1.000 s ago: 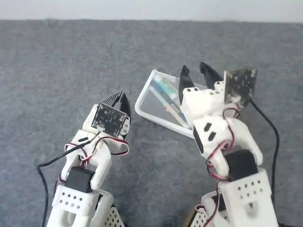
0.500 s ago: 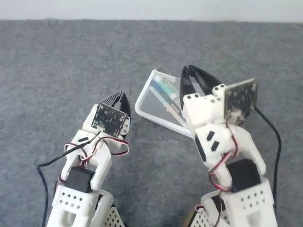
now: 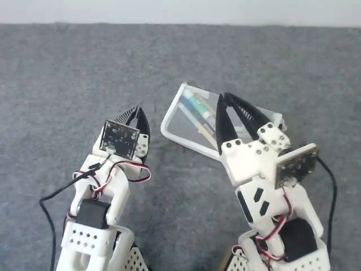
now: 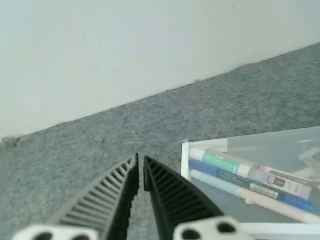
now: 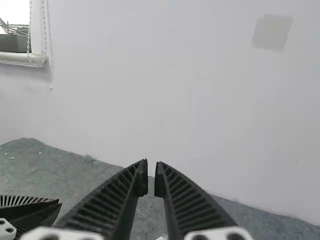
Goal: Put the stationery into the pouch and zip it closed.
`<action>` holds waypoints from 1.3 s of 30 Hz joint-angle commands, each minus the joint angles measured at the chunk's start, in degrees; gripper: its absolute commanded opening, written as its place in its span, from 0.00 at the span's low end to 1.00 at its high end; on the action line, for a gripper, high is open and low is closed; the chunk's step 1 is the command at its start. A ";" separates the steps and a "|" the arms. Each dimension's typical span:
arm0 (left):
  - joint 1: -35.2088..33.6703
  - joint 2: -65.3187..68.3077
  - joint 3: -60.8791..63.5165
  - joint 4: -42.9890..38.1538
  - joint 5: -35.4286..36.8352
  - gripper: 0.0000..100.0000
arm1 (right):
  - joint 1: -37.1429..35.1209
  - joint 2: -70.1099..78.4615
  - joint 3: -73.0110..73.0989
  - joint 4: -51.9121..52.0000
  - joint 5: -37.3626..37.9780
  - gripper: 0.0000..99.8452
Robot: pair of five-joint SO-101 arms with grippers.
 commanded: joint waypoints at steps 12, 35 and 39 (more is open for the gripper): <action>-5.10 -12.84 6.02 -4.84 6.59 0.01 | 0.22 -17.45 16.44 -1.27 0.97 0.03; -2.81 -25.58 12.70 -0.97 6.59 0.10 | 15.52 -18.86 40.79 -6.90 -7.56 0.04; -4.04 -25.58 14.46 -0.88 6.51 0.10 | 20.53 -18.51 40.88 -3.82 -12.13 0.04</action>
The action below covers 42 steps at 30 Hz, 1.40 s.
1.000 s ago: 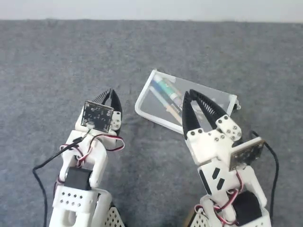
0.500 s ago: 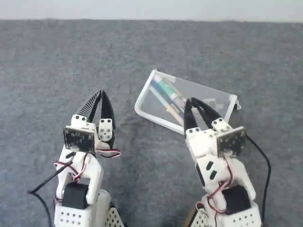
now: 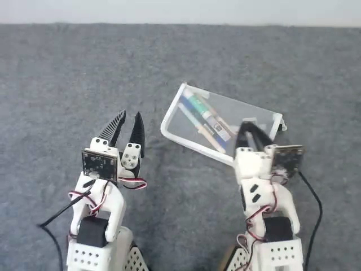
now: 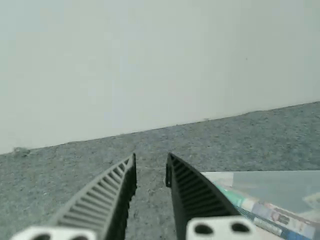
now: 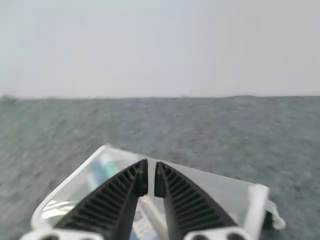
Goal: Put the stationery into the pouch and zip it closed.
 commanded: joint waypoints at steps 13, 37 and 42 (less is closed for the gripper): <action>-6.42 -1.14 6.73 12.04 0.35 0.10 | 2.95 -1.01 1.23 32.31 -4.22 0.03; -6.33 -1.14 6.73 39.30 0.53 0.10 | 3.21 -1.01 1.23 47.43 -4.13 0.03; -6.33 -1.14 6.73 39.30 0.53 0.10 | 3.21 -1.01 1.23 47.43 -4.13 0.03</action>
